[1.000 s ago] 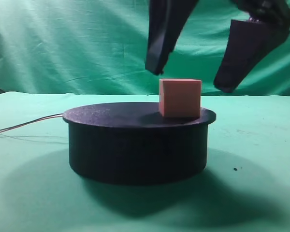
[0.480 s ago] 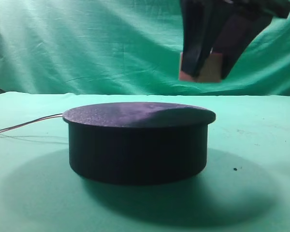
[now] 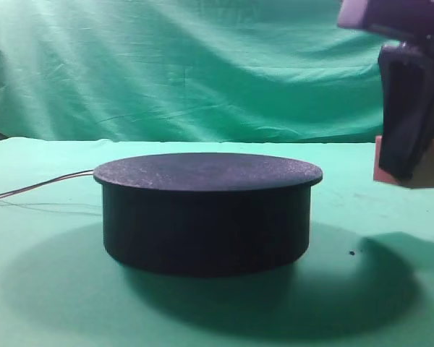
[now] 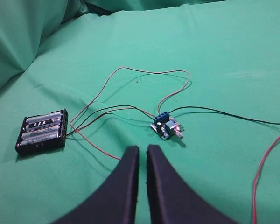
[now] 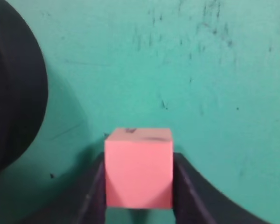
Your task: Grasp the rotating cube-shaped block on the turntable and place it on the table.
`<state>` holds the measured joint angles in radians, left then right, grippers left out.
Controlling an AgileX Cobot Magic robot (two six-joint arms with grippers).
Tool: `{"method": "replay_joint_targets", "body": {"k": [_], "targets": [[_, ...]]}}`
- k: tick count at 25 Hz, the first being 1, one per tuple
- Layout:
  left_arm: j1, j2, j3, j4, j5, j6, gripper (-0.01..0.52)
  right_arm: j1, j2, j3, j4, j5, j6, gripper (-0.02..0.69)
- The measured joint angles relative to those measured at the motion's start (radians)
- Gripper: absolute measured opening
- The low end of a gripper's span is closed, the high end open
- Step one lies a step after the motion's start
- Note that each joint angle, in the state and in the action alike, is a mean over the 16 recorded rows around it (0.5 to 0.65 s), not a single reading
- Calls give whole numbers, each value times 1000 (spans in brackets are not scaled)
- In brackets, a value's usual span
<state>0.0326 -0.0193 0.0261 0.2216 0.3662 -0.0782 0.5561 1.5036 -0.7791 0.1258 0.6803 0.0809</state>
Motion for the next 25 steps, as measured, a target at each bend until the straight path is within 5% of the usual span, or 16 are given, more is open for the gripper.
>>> {"method": "replay_joint_targets", "body": {"k": [6,17,25], "targets": [[0,0,0,0,0,0,0,0,-134,-22,-4,75,20,390],[0,0,0,0,0,0,0,0,-529,42,-5,197,49,39],[0,0,0,0,0,0,0,0,-763,132,-3,173,46,0]]}}
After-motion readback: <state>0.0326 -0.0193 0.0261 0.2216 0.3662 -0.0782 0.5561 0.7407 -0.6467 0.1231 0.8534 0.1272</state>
